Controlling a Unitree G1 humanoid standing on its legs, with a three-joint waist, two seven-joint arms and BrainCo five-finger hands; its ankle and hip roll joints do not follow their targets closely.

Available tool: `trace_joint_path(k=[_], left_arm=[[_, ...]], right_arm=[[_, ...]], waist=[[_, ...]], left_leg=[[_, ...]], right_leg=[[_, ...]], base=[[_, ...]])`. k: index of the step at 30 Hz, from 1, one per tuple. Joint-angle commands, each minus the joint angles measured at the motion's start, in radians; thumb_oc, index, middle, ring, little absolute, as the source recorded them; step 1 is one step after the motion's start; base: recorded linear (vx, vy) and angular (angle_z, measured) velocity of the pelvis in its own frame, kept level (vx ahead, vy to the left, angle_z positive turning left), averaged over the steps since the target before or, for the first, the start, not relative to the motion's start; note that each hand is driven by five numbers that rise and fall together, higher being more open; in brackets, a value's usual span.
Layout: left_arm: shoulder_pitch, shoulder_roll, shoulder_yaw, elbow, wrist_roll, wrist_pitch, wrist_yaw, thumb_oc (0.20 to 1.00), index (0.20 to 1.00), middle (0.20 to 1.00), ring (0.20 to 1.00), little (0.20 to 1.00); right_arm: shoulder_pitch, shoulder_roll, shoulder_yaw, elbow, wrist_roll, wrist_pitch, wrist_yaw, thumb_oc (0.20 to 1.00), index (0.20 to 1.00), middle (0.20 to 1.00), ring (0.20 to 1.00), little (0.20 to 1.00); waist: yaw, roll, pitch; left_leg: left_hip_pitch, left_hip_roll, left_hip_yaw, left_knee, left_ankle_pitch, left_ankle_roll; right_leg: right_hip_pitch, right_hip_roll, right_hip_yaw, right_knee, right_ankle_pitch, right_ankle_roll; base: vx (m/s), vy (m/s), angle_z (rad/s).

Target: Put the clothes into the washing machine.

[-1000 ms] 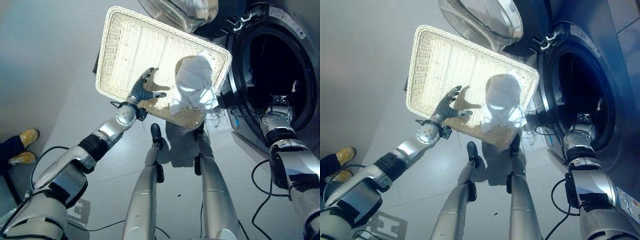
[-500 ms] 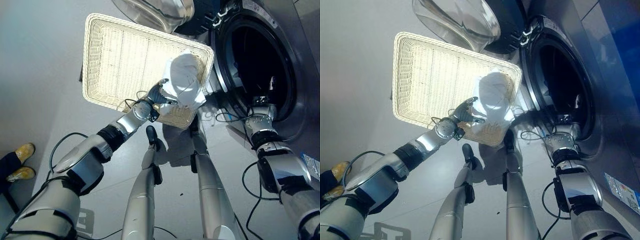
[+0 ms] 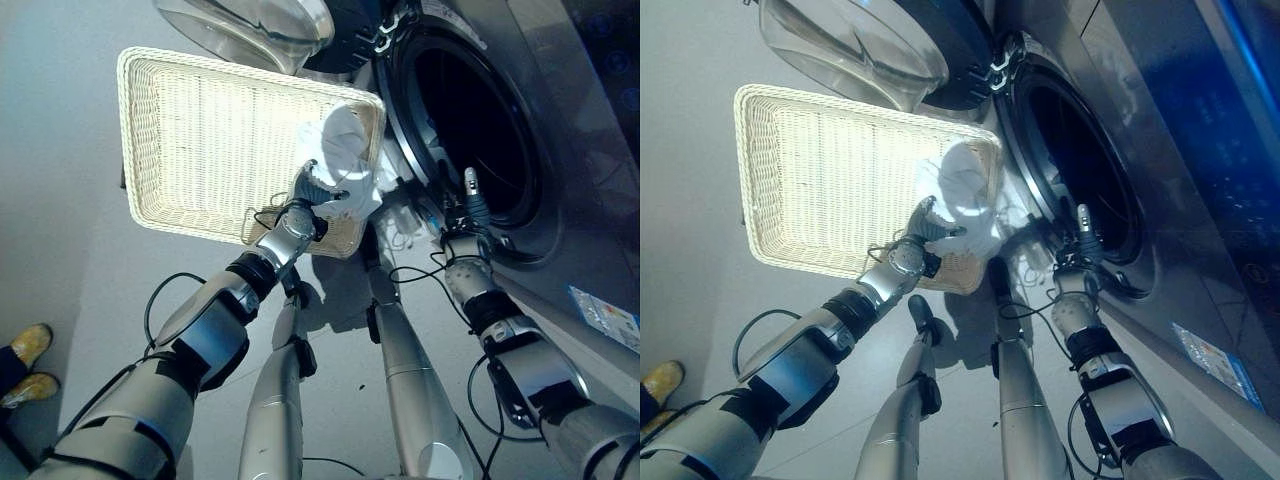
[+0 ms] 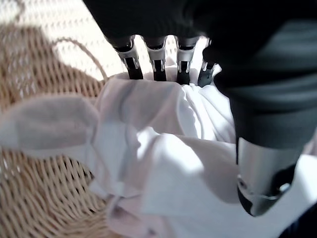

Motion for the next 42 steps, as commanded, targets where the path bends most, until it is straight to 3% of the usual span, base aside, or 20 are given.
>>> trace_joint_path(k=[1, 5, 7, 10, 18, 23, 33, 38, 42], left_arm=[[-0.045, -0.054, 0.036, 0.089, -0.064, -0.027, 0.100, 1.000, 1.000, 1.000, 1.000, 1.000], [0.004, -0.092, 0.151, 0.068, -0.153, -0.182, 0.322, 1.000, 1.000, 1.000, 1.000, 1.000], [0.022, -0.103, 0.166, 0.050, -0.158, -0.203, 0.364, 1.000, 1.000, 1.000, 1.000, 1.000], [0.077, -0.136, 0.200, -0.001, -0.134, -0.259, 0.522, 1.000, 1.000, 1.000, 1.000, 1.000], [0.117, -0.171, 0.181, -0.037, -0.077, -0.203, 0.568, 1.000, 1.000, 1.000, 1.000, 1.000], [0.108, -0.169, 0.145, -0.051, -0.023, -0.129, 0.616, 1.000, 1.000, 1.000, 1.000, 1.000], [0.136, -0.139, 0.123, -0.122, 0.134, -0.165, 0.703, 1.000, 1.000, 1.000, 1.000, 1.000], [0.152, -0.117, 0.137, -0.163, 0.249, -0.267, 0.871, 1.000, 1.000, 1.000, 1.000, 1.000], [0.164, -0.117, 0.139, -0.176, 0.243, -0.277, 0.833, 1.000, 1.000, 1.000, 1.000, 1.000]], right_arm=[[0.020, 0.022, 0.025, -0.035, -0.050, -0.051, -0.030, 1.000, 1.000, 1.000, 1.000, 1.000], [0.095, 0.066, 0.084, -0.139, -0.079, -0.075, -0.042, 1.000, 1.000, 1.000, 1.000, 1.000], [0.111, 0.074, 0.095, -0.159, -0.089, -0.081, -0.052, 1.000, 1.000, 1.000, 1.000, 1.000], [0.151, 0.100, 0.133, -0.208, -0.127, -0.109, -0.098, 1.000, 1.000, 1.000, 1.000, 1.000], [0.162, 0.110, 0.171, -0.244, -0.119, -0.144, -0.146, 1.000, 1.000, 1.000, 1.000, 1.000], [0.165, 0.108, 0.190, -0.271, -0.138, -0.143, -0.179, 1.000, 1.000, 1.000, 1.000, 1.000], [0.207, 0.097, 0.203, -0.280, -0.184, -0.150, -0.194, 1.000, 1.000, 1.000, 1.000, 1.000], [0.222, 0.086, 0.211, -0.281, -0.198, -0.160, -0.193, 1.000, 1.000, 1.000, 1.000, 1.000], [0.230, 0.090, 0.217, -0.286, -0.204, -0.168, -0.204, 1.000, 1.000, 1.000, 1.000, 1.000]], waist=[[-0.030, -0.022, 0.016], [-0.030, -0.056, 0.016], [-0.028, -0.059, 0.016], [-0.015, -0.067, 0.016], [0.002, -0.086, 0.016], [0.006, -0.100, 0.016], [0.016, -0.097, 0.016], [0.026, -0.094, 0.016], [0.035, -0.090, 0.016]], left_leg=[[-0.054, -0.030, 0.073, 0.032, -0.035, -0.018], [-0.069, -0.022, 0.061, 0.027, -0.031, -0.017], [-0.072, -0.022, 0.055, 0.027, -0.030, -0.016], [-0.085, -0.022, 0.036, 0.030, -0.025, -0.014], [-0.105, -0.018, 0.016, 0.031, -0.015, -0.012], [-0.134, -0.013, 0.009, 0.038, -0.008, -0.009], [-0.158, -0.013, 0.002, 0.071, -0.014, -0.008], [-0.163, -0.012, -0.003, 0.085, -0.017, -0.010], [-0.163, -0.014, -0.012, 0.086, -0.015, -0.011]], right_leg=[[0.010, 0.103, -0.024, 0.051, -0.106, 0.031], [0.004, 0.109, -0.028, 0.042, -0.107, 0.032], [0.004, 0.110, -0.030, 0.040, -0.107, 0.032], [-0.003, 0.111, -0.037, 0.043, -0.106, 0.033], [-0.014, 0.110, -0.049, 0.043, -0.099, 0.036], [-0.038, 0.111, -0.055, 0.050, -0.094, 0.038], [-0.055, 0.103, -0.066, 0.066, -0.093, 0.039], [-0.054, 0.096, -0.069, 0.072, -0.096, 0.040], [-0.053, 0.092, -0.072, 0.076, -0.094, 0.042]], base=[[0.01, -0.051, -0.04], [0.02, -0.094, -0.01], [0.01, -0.060, -0.01], [0.01, -0.084, -0.02], [0.01, -0.052, 0.01], [0.02, -0.019, 0.01], [0.00, -0.004, -0.01], [0.00, 0.000, 0.00], [0.00, -0.005, 0.01]])
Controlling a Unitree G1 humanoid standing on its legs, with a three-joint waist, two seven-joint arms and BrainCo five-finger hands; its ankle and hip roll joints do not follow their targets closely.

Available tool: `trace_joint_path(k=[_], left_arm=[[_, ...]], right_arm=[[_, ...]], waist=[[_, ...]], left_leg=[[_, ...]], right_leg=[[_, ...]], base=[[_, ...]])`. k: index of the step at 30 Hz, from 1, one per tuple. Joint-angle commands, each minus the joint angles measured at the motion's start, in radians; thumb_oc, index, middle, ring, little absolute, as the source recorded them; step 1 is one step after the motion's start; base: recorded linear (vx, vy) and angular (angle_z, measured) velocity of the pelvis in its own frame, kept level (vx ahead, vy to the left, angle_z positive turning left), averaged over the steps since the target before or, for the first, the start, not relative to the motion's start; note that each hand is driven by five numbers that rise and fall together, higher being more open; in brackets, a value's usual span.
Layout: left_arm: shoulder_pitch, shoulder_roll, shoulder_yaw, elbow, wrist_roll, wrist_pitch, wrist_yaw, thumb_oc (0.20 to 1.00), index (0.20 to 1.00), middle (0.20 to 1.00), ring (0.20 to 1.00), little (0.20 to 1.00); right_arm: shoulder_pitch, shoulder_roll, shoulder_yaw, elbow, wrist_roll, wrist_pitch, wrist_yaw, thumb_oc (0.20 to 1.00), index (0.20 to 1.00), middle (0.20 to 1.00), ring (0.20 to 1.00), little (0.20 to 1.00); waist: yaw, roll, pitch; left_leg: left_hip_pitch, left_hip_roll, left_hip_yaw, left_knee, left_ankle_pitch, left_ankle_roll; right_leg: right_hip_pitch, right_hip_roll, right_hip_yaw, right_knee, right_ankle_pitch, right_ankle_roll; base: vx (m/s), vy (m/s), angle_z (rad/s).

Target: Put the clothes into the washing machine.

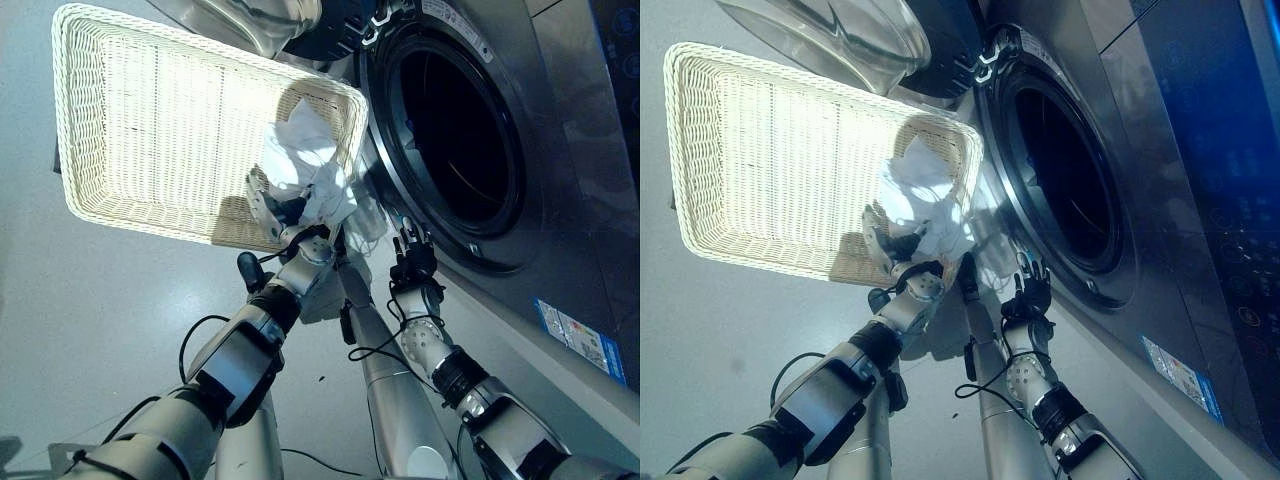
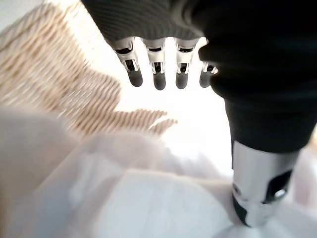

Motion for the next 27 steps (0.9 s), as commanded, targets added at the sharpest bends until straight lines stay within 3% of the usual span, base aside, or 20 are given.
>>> trace_joint_path(k=[1, 17, 23, 27], left_arm=[[-0.011, 0.009, -0.013, -0.038, 0.056, -0.050, 0.008, 1.000, 1.000, 1.000, 1.000, 1.000], [-0.113, 0.052, -0.058, 0.059, -0.097, 0.068, -0.290, 1.000, 1.000, 1.000, 1.000, 1.000], [-0.161, 0.071, -0.080, 0.130, -0.180, 0.172, -0.461, 1.000, 1.000, 1.000, 1.000, 1.000], [-0.183, 0.080, -0.094, 0.172, -0.205, 0.221, -0.502, 1.000, 1.000, 1.000, 1.000, 1.000]], right_arm=[[0.034, 0.034, 0.004, -0.075, -0.039, -0.053, -0.018, 1.000, 1.000, 1.000, 1.000, 1.000], [0.005, 0.024, 0.009, -0.081, -0.075, -0.006, -0.055, 1.000, 1.000, 1.000, 1.000, 1.000], [0.006, 0.008, -0.003, -0.070, -0.071, 0.017, -0.011, 1.000, 1.000, 1.000, 1.000, 1.000], [0.003, 0.000, -0.006, -0.065, -0.063, 0.027, 0.016, 1.000, 1.000, 1.000, 1.000, 1.000]], waist=[[0.018, -0.020, 0.029], [-0.003, -0.026, 0.029], [-0.025, -0.026, 0.029], [-0.033, -0.028, 0.029]], left_leg=[[-0.056, -0.053, 0.012, 0.021, 0.012, 0.013], [-0.064, -0.053, 0.025, 0.012, 0.019, 0.016], [-0.087, -0.044, 0.046, 0.019, 0.020, 0.012], [-0.097, -0.039, 0.055, 0.022, 0.019, 0.010]], right_leg=[[0.001, 0.063, -0.058, 0.109, -0.108, 0.044], [-0.016, 0.070, -0.051, 0.111, -0.102, 0.046], [-0.038, 0.071, -0.047, 0.116, -0.106, 0.045], [-0.049, 0.072, -0.044, 0.121, -0.112, 0.044]], base=[[-0.01, -0.015, 0.08], [0.01, 0.013, 0.03], [0.02, 0.031, -0.03], [0.01, 0.015, -0.01]])
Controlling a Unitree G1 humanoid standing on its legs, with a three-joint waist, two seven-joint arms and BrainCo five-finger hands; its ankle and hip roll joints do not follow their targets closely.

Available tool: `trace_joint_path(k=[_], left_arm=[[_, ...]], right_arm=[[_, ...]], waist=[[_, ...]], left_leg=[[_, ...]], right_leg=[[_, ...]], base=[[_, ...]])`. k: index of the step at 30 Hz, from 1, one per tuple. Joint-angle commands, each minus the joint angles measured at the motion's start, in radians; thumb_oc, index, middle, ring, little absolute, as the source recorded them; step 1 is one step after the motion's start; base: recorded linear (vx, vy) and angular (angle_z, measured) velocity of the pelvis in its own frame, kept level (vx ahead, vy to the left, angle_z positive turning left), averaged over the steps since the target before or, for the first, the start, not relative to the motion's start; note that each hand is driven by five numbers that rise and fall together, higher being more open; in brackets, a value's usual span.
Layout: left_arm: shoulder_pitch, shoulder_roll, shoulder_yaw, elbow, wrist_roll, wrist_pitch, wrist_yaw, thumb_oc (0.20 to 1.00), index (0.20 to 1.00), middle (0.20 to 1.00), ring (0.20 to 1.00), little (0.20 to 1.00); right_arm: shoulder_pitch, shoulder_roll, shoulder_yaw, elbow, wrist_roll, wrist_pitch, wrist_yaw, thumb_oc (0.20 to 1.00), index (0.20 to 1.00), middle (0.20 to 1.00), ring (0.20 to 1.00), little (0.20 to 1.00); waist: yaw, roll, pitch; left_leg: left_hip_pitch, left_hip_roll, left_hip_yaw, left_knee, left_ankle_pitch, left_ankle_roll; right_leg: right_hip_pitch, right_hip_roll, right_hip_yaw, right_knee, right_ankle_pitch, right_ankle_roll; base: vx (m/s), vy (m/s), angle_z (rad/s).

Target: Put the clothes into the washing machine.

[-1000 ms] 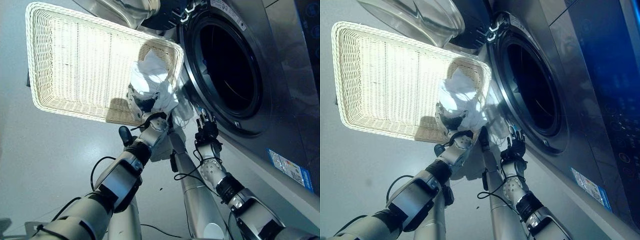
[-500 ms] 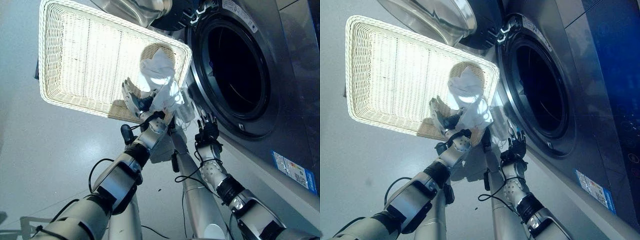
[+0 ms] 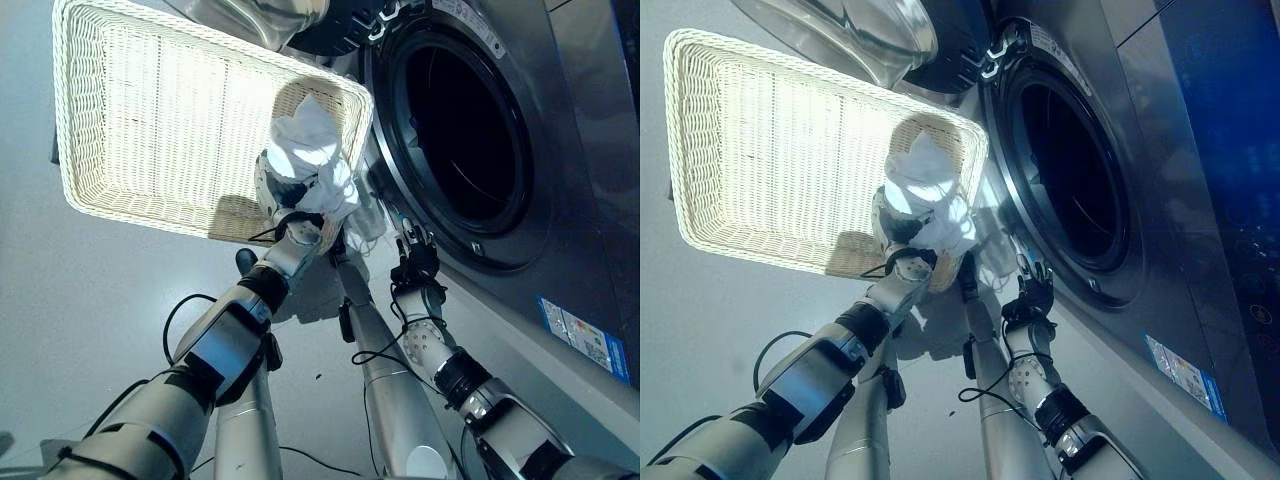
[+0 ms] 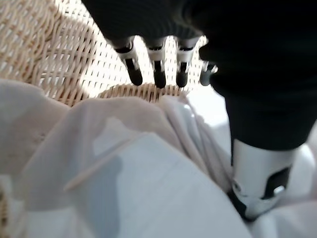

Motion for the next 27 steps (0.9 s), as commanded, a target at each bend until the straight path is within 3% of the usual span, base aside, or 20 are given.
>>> trace_joint_path(k=[1, 3, 4, 8, 9, 10, 12, 24, 27], left_arm=[[-0.050, -0.012, -0.017, 0.081, -0.059, 0.075, -0.119, 1.000, 1.000, 1.000, 1.000, 1.000], [-0.059, -0.007, -0.023, 0.104, -0.078, 0.124, -0.133, 1.000, 1.000, 1.000, 1.000, 1.000], [-0.047, -0.006, -0.025, 0.124, -0.101, 0.141, -0.135, 1.000, 1.000, 1.000, 1.000, 1.000], [-0.041, -0.001, -0.025, 0.128, -0.122, 0.097, -0.171, 1.000, 1.000, 1.000, 1.000, 1.000], [-0.040, -0.002, -0.024, 0.125, -0.121, 0.092, -0.172, 0.856, 0.856, 0.856, 0.856, 0.856], [-0.033, -0.003, -0.022, 0.115, -0.119, 0.067, -0.176, 0.451, 0.451, 0.451, 0.451, 0.451], [-0.018, -0.008, -0.016, 0.093, -0.127, 0.023, -0.161, 0.200, 0.200, 0.200, 0.200, 0.200], [0.077, -0.011, 0.054, -0.042, -0.233, -0.229, -0.181, 0.200, 0.200, 0.200, 0.200, 0.200], [0.110, 0.001, 0.068, -0.083, -0.228, -0.261, -0.160, 0.200, 0.200, 0.200, 0.200, 0.200]], right_arm=[[0.001, 0.011, -0.014, -0.060, -0.013, 0.006, 0.040, 1.000, 1.000, 1.000, 1.000, 1.000], [0.007, 0.005, -0.012, -0.064, -0.004, 0.012, 0.063, 1.000, 1.000, 1.000, 1.000, 1.000], [0.027, 0.002, -0.006, -0.066, 0.004, 0.019, 0.084, 1.000, 1.000, 1.000, 1.000, 1.000], [0.051, -0.006, -0.001, -0.083, -0.001, 0.038, 0.117, 1.000, 1.000, 1.000, 1.000, 1.000], [0.054, -0.006, -0.001, -0.085, -0.002, 0.040, 0.120, 1.000, 1.000, 1.000, 1.000, 1.000], [0.065, -0.009, -0.001, -0.093, -0.014, 0.049, 0.128, 1.000, 1.000, 1.000, 1.000, 1.000], [0.077, -0.010, 0.003, -0.105, -0.040, 0.059, 0.128, 1.000, 1.000, 1.000, 1.000, 1.000], [0.112, 0.000, 0.011, -0.109, -0.115, 0.054, 0.118, 1.000, 1.000, 1.000, 1.000, 1.000], [0.120, 0.002, 0.008, -0.123, -0.130, 0.053, 0.105, 1.000, 1.000, 1.000, 1.000, 1.000]], waist=[[-0.023, -0.021, 0.025], [-0.030, -0.022, 0.025], [-0.036, -0.021, 0.025], [-0.043, -0.021, 0.025], [-0.044, -0.020, 0.025], [-0.044, -0.018, 0.025], [-0.043, -0.017, 0.025], [-0.001, -0.002, 0.025], [0.013, 0.003, 0.025]], left_leg=[[-0.063, -0.032, 0.069, -0.006, 0.025, 0.005], [-0.068, -0.029, 0.074, -0.006, 0.026, 0.003], [-0.038, -0.029, 0.065, -0.005, -0.002, -0.003], [-0.041, -0.025, 0.070, 0.003, -0.006, -0.004], [-0.042, -0.025, 0.070, 0.005, -0.006, -0.004], [-0.044, -0.025, 0.070, 0.013, -0.009, -0.004], [-0.042, -0.024, 0.071, 0.018, -0.010, -0.003], [0.015, -0.042, 0.043, 0.041, -0.022, 0.004], [0.033, -0.049, 0.032, 0.039, -0.021, 0.007]], right_leg=[[-0.032, 0.079, -0.033, 0.120, -0.113, 0.043], [-0.036, 0.080, -0.032, 0.121, -0.116, 0.042], [-0.006, 0.077, -0.034, 0.129, -0.152, 0.048], [-0.009, 0.079, -0.032, 0.149, -0.169, 0.045], [-0.010, 0.079, -0.032, 0.152, -0.171, 0.044], [-0.012, 0.078, -0.034, 0.160, -0.177, 0.044], [-0.010, 0.076, -0.037, 0.166, -0.181, 0.042], [0.058, 0.057, -0.062, 0.183, -0.200, 0.036], [0.079, 0.053, -0.069, 0.180, -0.199, 0.036]], base=[[0.02, 0.042, -0.01], [0.04, 0.054, -0.03], [0.06, 0.070, -0.05], [0.02, 0.044, -0.06], [0.00, 0.034, 0.00], [0.00, 0.038, 0.02], [0.00, 0.054, 0.02], [-0.03, 0.055, 0.03], [-0.08, 0.046, 0.07]])
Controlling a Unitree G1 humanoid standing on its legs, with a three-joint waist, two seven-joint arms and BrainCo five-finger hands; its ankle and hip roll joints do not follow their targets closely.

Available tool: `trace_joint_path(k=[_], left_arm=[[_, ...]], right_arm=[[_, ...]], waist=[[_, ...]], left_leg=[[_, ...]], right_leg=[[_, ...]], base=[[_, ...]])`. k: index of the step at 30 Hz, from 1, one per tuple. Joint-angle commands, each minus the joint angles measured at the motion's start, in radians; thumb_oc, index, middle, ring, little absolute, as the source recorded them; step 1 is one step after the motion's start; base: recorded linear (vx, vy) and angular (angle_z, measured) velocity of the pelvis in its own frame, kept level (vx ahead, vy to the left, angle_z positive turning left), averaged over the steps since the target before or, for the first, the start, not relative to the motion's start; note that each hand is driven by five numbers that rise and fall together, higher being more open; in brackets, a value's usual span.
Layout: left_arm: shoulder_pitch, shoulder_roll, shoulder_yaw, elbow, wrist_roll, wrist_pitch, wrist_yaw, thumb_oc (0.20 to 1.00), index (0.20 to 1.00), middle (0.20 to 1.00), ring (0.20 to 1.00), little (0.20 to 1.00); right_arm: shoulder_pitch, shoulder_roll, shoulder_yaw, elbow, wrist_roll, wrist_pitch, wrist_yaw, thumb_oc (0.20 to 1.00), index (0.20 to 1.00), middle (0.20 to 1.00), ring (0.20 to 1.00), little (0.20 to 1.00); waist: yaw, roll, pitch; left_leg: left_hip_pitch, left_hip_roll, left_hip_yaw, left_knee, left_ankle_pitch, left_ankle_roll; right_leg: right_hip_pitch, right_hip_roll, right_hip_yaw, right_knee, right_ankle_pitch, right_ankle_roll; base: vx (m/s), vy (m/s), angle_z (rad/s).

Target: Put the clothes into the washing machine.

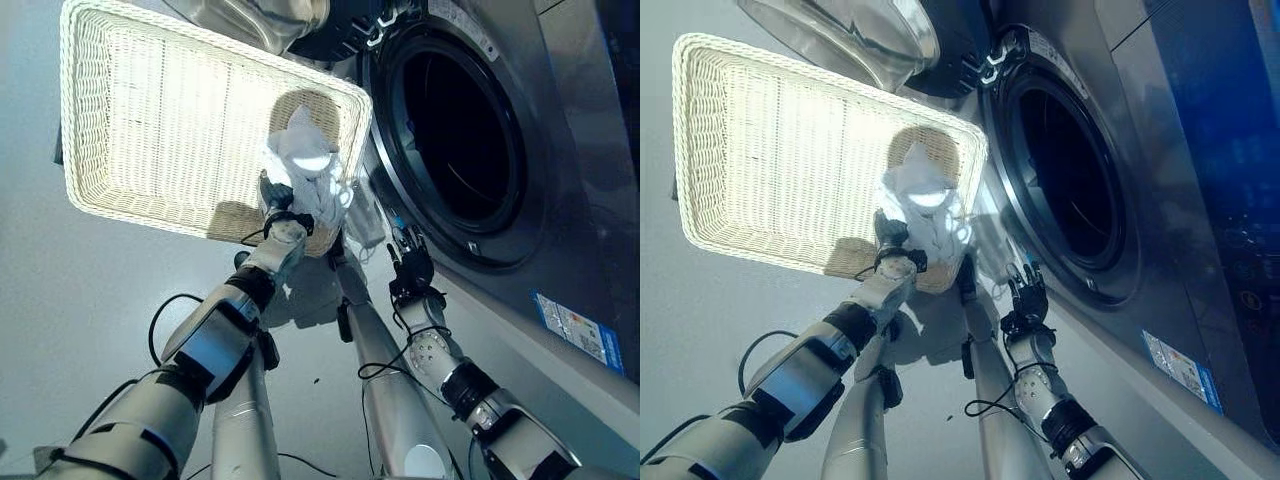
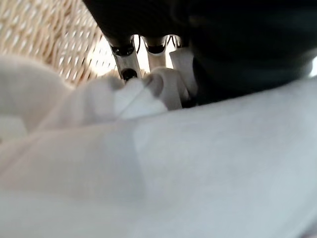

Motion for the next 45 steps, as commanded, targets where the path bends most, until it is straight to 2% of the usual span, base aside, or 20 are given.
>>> trace_joint_path(k=[1, 2, 3, 6, 7, 8, 12, 13, 18, 22, 24, 28, 30, 34, 36, 38, 45], left_arm=[[0.009, -0.023, 0.046, -0.065, 0.004, -0.091, 0.030, 0.200, 0.200, 0.200, 0.200, 0.200], [0.027, -0.024, 0.045, -0.069, 0.006, -0.094, 0.031, 0.200, 0.200, 0.200, 0.200, 0.200], [0.019, -0.017, 0.048, -0.075, 0.010, -0.104, 0.039, 0.200, 0.200, 0.200, 0.200, 0.200], [0.082, 0.030, 0.075, -0.161, 0.055, -0.149, 0.061, 0.200, 0.200, 0.200, 0.200, 0.200], [0.082, 0.030, 0.075, -0.161, 0.055, -0.149, 0.061, 0.200, 0.200, 0.200, 0.200, 0.200], [0.121, 0.056, 0.088, -0.208, 0.070, -0.183, 0.066, 0.200, 0.200, 0.200, 0.200, 0.200], [0.194, 0.079, 0.128, -0.278, 0.093, -0.243, 0.048, 0.200, 0.200, 0.200, 0.200, 0.200], [0.235, 0.089, 0.150, -0.320, 0.100, -0.275, 0.036, 0.200, 0.200, 0.200, 0.200, 0.200], [0.321, 0.114, 0.189, -0.439, 0.147, -0.318, -0.009, 0.200, 0.200, 0.200, 0.200, 0.200], [0.344, 0.139, 0.188, -0.522, 0.223, -0.298, -0.060, 0.200, 0.200, 0.200, 0.200, 0.200], [0.349, 0.162, 0.182, -0.576, 0.256, -0.283, -0.131, 0.200, 0.200, 0.200, 0.200, 0.200], [0.345, 0.206, 0.156, -0.652, 0.242, -0.263, -0.339, 0.200, 0.200, 0.200, 0.200, 0.200], [0.345, 0.238, 0.128, -0.721, 0.194, -0.219, -0.510, 0.200, 0.200, 0.200, 0.200, 0.200], [0.342, 0.265, 0.106, -0.757, 0.176, -0.203, -0.588, 0.200, 0.200, 0.200, 0.200, 0.200], [0.321, 0.314, 0.081, -0.822, 0.153, -0.159, -0.654, 0.200, 0.200, 0.200, 0.200, 0.200], [0.309, 0.335, 0.070, -0.848, 0.138, -0.136, -0.686, 0.200, 0.200, 0.200, 0.200, 0.200], [0.303, 0.368, 0.053, -0.898, 0.094, -0.109, -0.789, 0.200, 0.200, 0.200, 0.200, 0.200]], right_arm=[[0.045, 0.006, -0.003, -0.112, -0.063, -0.018, -0.018, 1.000, 1.000, 1.000, 1.000, 1.000], [0.060, 0.008, -0.001, -0.113, -0.064, -0.018, -0.018, 1.000, 1.000, 1.000, 1.000, 1.000], [0.048, 0.006, -0.005, -0.116, -0.067, -0.020, -0.020, 1.000, 1.000, 1.000, 1.000, 1.000], [0.069, 0.000, -0.016, -0.158, -0.110, -0.016, -0.045, 1.000, 1.000, 1.000, 1.000, 1.000], [0.069, 0.000, -0.016, -0.158, -0.110, -0.016, -0.045, 1.000, 1.000, 1.000, 1.000, 1.000], [0.075, -0.010, -0.021, -0.178, -0.161, -0.020, -0.053, 1.000, 1.000, 1.000, 1.000, 1.000], [0.085, -0.024, -0.034, -0.222, -0.272, -0.020, -0.077, 1.000, 1.000, 1.000, 1.000, 1.000], [0.086, -0.032, -0.041, -0.241, -0.332, -0.022, -0.090, 1.000, 1.000, 1.000, 1.000, 1.000], [0.054, -0.070, -0.056, -0.285, -0.577, 0.026, -0.127, 1.000, 1.000, 1.000, 1.000, 1.000], [0.012, -0.117, -0.050, -0.299, -0.716, 0.052, -0.102, 1.000, 1.000, 1.000, 1.000, 1.000], [-0.020, -0.150, -0.047, -0.304, -0.758, 0.069, -0.067, 1.000, 1.000, 1.000, 1.000, 1.000], [-0.078, -0.213, -0.045, -0.295, -0.878, 0.106, -0.047, 1.000, 1.000, 1.000, 1.000, 1.000], [-0.126, -0.266, -0.037, -0.289, -0.950, 0.134, -0.040, 1.000, 1.000, 1.000, 1.000, 1.000], [-0.159, -0.303, -0.032, -0.283, -0.946, 0.141, -0.010, 1.000, 1.000, 1.000, 1.000, 1.000], [-0.206, -0.330, -0.023, -0.282, -0.815, 0.168, 0.119, 1.000, 1.000, 1.000, 1.000, 1.000], [-0.217, -0.330, -0.016, -0.288, -0.786, 0.185, 0.177, 1.000, 1.000, 1.000, 1.000, 1.000], [-0.243, -0.344, 0.020, -0.306, -0.868, 0.242, 0.195, 1.000, 1.000, 1.000, 1.000, 1.000]], waist=[[0.024, 0.026, 0.023], [0.024, 0.027, 0.023], [0.029, 0.028, 0.023], [0.064, 0.042, 0.023], [0.064, 0.042, 0.023], [0.082, 0.048, 0.023], [0.110, 0.057, 0.023], [0.126, 0.062, 0.023], [0.165, 0.073, 0.023], [0.186, 0.079, 0.023], [0.198, 0.082, 0.023], [0.215, 0.089, 0.023], [0.227, 0.100, 0.023], [0.232, 0.109, 0.023], [0.241, 0.122, 0.023], [0.243, 0.125, 0.023], [0.247, 0.130, 0.023]], left_leg=[[-0.030, -0.044, 0.045, -0.013, 0.030, 0.006], [0.003, -0.049, 0.033, -0.012, 0.003, 0.001], [-0.024, -0.046, 0.040, -0.015, 0.032, 0.006], [0.013, -0.060, 0.014, -0.019, 0.034, 0.013], [0.013, -0.060, 0.014, -0.019, 0.034, 0.013], [0.029, -0.066, 0.001, -0.023, 0.032, 0.017], [0.054, -0.076, -0.020, -0.028, 0.028, 0.020], [0.070, -0.082, -0.031, -0.035, 0.027, 0.024], [0.109, -0.100, -0.058, -0.048, 0.019, 0.034], [0.132, -0.110, -0.069, -0.048, 0.010, 0.042], [0.145, -0.116, -0.074, -0.043, 0.003, 0.046], [0.165, -0.126, -0.077, -0.036, -0.007, 0.052], [0.180, -0.132, -0.076, -0.036, -0.011, 0.057], [0.189, -0.135, -0.074, -0.036, -0.015, 0.061], [0.206, -0.141, -0.072, -0.038, -0.022, 0.067], [0.209, -0.146, -0.072, -0.035, -0.025, 0.069], [0.226, -0.150, -0.067, -0.055, -0.019, 0.071]], right_leg=[[0.006, 0.069, -0.061, 0.137, -0.155, 0.026], [0.039, 0.066, -0.061, 0.142, -0.185, 0.031], [0.014, 0.068, -0.063, 0.135, -0.155, 0.025], [0.061, 0.060, -0.079, 0.131, -0.153, 0.023], [0.061, 0.060, -0.079, 0.131, -0.153, 0.023], [0.082, 0.054, -0.088, 0.123, -0.152, 0.023], [0.109, 0.042, -0.104, 0.113, -0.150, 0.027], [0.126, 0.034, -0.116, 0.106, -0.147, 0.030], [0.167, 0.014, -0.144, 0.090, -0.145, 0.037], [0.190, 0.003, -0.159, 0.088, -0.148, 0.041], [0.203, -0.004, -0.164, 0.089, -0.149, 0.043], [0.225, -0.019, -0.182, 0.087, -0.148, 0.050], [0.240, -0.030, -0.194, 0.083, -0.146, 0.056], [0.247, -0.039, -0.198, 0.083, -0.144, 0.059], [0.259, -0.047, -0.204, 0.083, -0.146, 0.063], [0.261, -0.049, -0.205, 0.085, -0.146, 0.064], [0.276, -0.053, -0.208, 0.062, -0.135, 0.068]], base=[[-0.06, 0.041, 0.14], [-0.10, 0.014, 0.11], [-0.06, 0.045, 0.12], [-0.09, 0.049, 0.08], [-0.08, 0.050, 0.18], [-0.05, 0.034, 0.22], [-0.07, 0.041, 0.17], [-0.07, 0.055, 0.18], [-0.07, 0.050, 0.23], [-0.06, 0.039, 0.25], [-0.05, 0.023, 0.35], [-0.05, 0.022, 0.13], [-0.05, 0.045, 0.11], [-0.03, 0.037, 0.06], [-0.04, 0.062, 0.10], [-0.02, 0.026, 0.06], [-0.01, 0.015, 0.05]])
